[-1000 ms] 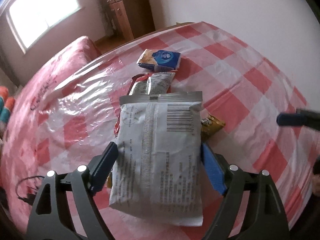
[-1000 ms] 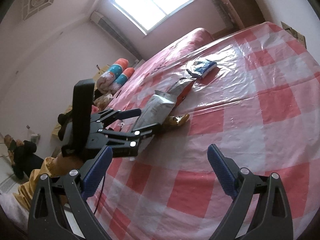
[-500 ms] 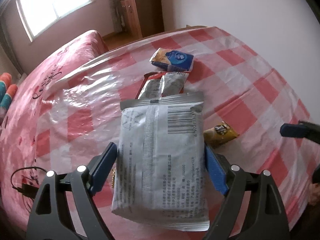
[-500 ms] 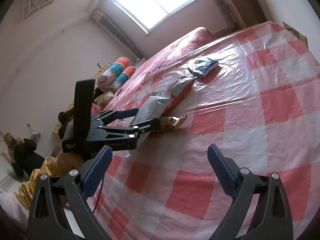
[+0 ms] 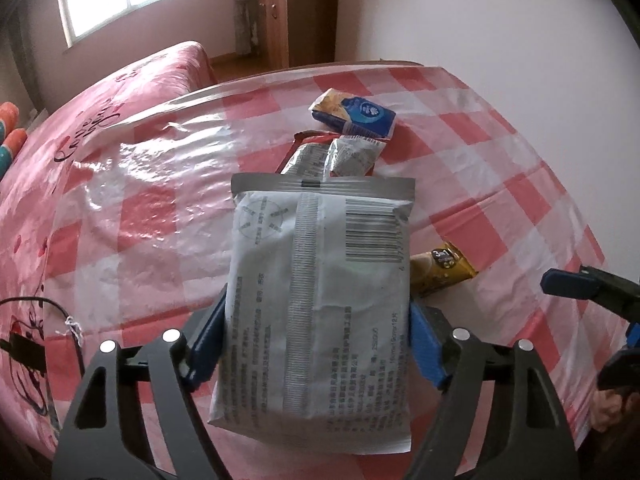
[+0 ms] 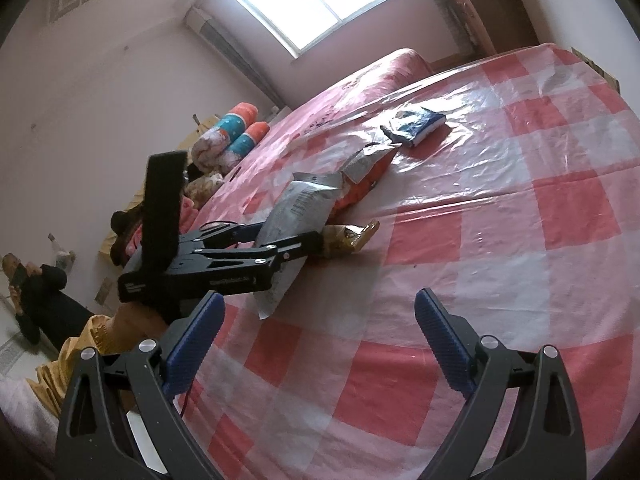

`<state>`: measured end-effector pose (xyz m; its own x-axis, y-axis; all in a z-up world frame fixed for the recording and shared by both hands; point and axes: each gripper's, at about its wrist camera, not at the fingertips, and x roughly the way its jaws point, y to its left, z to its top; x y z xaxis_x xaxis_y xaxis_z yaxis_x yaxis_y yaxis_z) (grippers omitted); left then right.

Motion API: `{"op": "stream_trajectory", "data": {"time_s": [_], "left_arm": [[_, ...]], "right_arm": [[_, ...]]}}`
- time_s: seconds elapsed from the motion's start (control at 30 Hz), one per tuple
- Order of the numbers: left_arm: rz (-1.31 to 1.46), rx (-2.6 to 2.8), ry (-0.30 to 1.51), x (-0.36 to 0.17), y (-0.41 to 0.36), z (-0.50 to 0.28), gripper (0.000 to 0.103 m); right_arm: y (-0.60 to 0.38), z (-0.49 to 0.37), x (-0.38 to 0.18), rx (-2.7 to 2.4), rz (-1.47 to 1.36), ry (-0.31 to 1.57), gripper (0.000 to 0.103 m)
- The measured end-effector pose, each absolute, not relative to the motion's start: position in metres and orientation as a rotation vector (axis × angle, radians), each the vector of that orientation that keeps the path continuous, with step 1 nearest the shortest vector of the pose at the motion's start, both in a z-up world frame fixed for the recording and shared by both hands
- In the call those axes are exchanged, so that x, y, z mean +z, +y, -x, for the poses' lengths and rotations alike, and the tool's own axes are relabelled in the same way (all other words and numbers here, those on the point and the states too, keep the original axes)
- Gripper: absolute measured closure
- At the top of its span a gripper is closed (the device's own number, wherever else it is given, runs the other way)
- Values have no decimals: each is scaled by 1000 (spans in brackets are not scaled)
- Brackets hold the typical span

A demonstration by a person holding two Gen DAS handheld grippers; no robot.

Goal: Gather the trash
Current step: 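Grasp the gold Coffeemix stick with the right tool while the left tool holds the foil bag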

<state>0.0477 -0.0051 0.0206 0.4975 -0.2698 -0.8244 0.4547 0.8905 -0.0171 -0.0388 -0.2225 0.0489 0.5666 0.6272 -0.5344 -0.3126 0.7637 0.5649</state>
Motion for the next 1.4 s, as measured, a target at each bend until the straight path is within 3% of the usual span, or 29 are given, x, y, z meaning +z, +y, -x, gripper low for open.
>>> {"op": "stream_trajectory", "data": {"time_s": [0.67, 0.77, 0.87, 1.4], "left_arm": [[2, -344, 907, 33, 73, -4, 27], [32, -335, 919, 31, 85, 5, 27], [56, -326, 922, 30, 95, 13, 27], [77, -305, 907, 26, 114, 33, 27]], "right_arm": [[-174, -9, 66, 481, -202, 852, 9], [-161, -24, 65, 500, -149, 855, 27], [-149, -39, 59, 512, -90, 868, 32], [-102, 7, 45, 661, 115, 958, 38]]}}
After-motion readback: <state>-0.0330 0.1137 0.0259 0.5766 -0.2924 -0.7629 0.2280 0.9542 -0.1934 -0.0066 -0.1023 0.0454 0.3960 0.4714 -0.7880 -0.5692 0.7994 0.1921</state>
